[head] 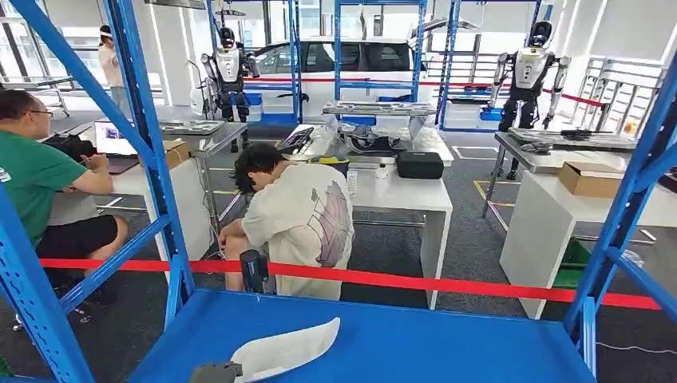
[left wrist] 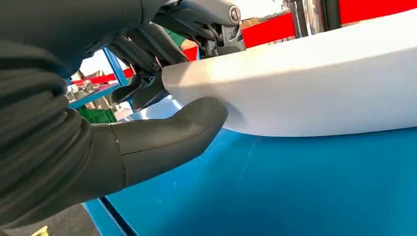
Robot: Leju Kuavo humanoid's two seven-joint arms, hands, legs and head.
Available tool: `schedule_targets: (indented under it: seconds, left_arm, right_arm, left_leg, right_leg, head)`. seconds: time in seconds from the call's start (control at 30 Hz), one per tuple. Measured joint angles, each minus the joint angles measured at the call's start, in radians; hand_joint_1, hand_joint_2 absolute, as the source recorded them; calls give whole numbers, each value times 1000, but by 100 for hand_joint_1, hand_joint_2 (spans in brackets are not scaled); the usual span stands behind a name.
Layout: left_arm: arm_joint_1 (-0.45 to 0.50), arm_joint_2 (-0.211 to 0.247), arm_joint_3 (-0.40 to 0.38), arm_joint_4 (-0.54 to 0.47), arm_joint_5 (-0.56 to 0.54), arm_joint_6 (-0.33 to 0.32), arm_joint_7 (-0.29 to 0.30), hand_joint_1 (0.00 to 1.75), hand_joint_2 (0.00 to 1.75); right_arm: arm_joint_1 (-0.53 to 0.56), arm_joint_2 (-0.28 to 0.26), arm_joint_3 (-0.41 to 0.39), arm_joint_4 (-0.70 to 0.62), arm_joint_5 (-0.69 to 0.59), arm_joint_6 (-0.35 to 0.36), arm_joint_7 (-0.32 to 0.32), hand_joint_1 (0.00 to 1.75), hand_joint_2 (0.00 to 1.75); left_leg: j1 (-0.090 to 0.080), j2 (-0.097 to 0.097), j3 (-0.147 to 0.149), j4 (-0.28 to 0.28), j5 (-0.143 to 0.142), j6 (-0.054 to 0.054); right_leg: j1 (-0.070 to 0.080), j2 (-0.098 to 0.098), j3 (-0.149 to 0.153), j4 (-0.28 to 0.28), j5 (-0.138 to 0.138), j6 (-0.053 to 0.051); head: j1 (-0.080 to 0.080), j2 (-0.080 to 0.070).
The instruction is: Take the parts from the cabinet and place them on the table.
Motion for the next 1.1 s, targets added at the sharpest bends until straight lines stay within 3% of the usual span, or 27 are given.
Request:
schedule_targets:
  seconds: [0.13, 0.27, 0.37, 0.63, 0.93, 1.03, 1.07, 1.1]
  left_arm:
    - [1, 0, 0, 0, 34, 55, -12, 175, 175]
    - [-1, 1, 0, -12, 2, 166, 55, 175, 175]
    - [-13, 3, 0, -36, -20, 238, 66, 175, 175]
    - [-71, 1, 2, -179, -119, 314, 65, 175, 175]
    - [-88, -18, -18, -441, -216, 320, 37, 175, 175]
    - [-86, -15, -28, -491, -208, 346, 21, 175, 175]
    - [-84, -14, -31, -505, -207, 357, 18, 175, 175]
    - [-77, -14, -31, -521, -207, 368, 16, 175, 175]
  right_arm:
    - [0, 0, -2, 0, 0, 0, 0, 0, 0]
    - [0, 0, -2, 0, 7, 0, 3, 0, 0]
    - [0, 0, -2, 0, 12, 0, 6, 0, 0]
    - [-1, 0, 3, 0, 15, 0, 12, 0, 0]
    - [-1, 2, 3, 0, 5, 0, 5, 0, 0]
    - [-1, 4, 3, 0, 3, -2, 5, 0, 0]
    - [-1, 4, 3, 0, 3, -4, 4, 0, 0]
    - [-1, 3, 3, 0, 1, -11, 3, 0, 0]
  left_leg:
    - [0, 0, 0, 0, 0, 0]
    - [0, 0, 0, 0, 0, 0]
    - [0, 0, 0, 0, 0, 0]
    - [0, 0, -1, 0, 0, 0]
    - [0, 1, -1, 0, -1, 0]
    - [-8, 0, -1, 0, -8, 16]
    - [-7, 0, 4, -12, 3, 21]
    - [5, 5, 16, -32, 15, 23]
  right_leg:
    - [0, 0, 0, 0, 0, 0]
    - [0, 0, 0, 0, 0, 0]
    - [0, 0, 0, 0, 0, 0]
    - [0, 0, -1, 0, 0, 0]
    - [0, 0, -1, 0, 0, 0]
    - [-8, -1, 3, -11, 3, 11]
    - [-7, -1, 5, -14, 7, 17]
    - [-8, -2, 6, -3, -2, 16]
  head:
    - [0, 0]
    - [0, 0]
    - [0, 0]
    - [0, 0]
    - [0, 0]
    - [0, 0]
    - [0, 0]
    - [0, 0]
